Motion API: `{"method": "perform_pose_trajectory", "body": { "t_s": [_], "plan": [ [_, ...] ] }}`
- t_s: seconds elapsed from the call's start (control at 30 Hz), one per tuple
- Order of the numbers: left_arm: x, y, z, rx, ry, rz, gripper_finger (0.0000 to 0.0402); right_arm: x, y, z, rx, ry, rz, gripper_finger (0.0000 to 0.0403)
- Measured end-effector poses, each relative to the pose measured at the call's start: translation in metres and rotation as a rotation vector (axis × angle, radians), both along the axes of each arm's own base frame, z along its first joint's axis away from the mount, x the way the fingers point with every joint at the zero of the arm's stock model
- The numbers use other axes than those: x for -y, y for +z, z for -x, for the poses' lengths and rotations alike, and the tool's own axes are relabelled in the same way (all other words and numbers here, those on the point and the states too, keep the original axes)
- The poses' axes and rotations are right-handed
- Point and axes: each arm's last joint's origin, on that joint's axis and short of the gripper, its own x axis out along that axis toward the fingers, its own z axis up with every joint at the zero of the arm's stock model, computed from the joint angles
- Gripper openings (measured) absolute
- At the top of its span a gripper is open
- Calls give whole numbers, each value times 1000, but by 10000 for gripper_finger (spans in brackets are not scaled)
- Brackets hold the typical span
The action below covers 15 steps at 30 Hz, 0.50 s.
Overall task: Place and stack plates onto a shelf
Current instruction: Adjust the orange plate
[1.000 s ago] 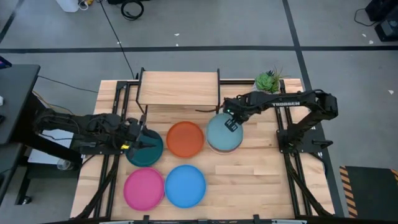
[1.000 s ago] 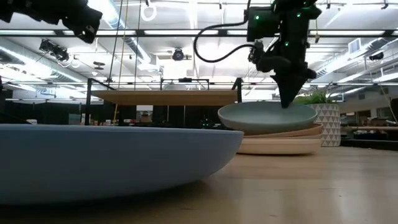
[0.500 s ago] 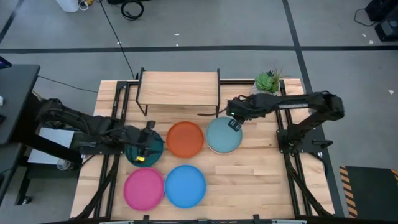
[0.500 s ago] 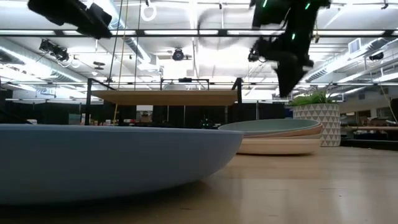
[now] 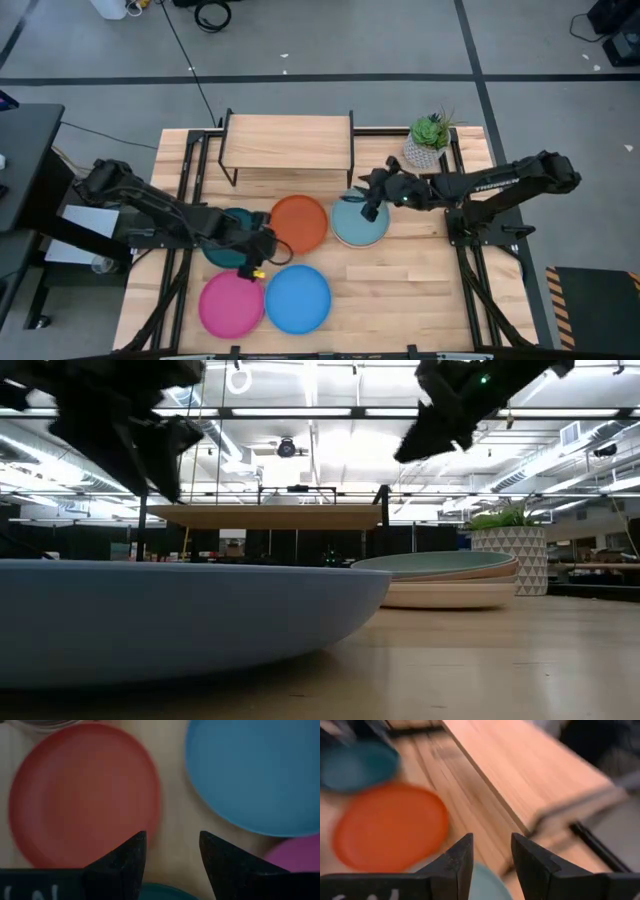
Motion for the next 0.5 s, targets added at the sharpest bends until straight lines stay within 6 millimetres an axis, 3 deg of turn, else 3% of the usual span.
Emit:
{"method": "perform_pose_trajectory", "body": {
  "t_s": [0.23,0.5],
  "plan": [
    [-6,-11,-32,-98,3,-53,187,-12,-27,-9,256,136,126,139],
    [-23,-34,-47,-189,27,-63,187,-14,-52,-19,189,159,162,139]
  ]
}}
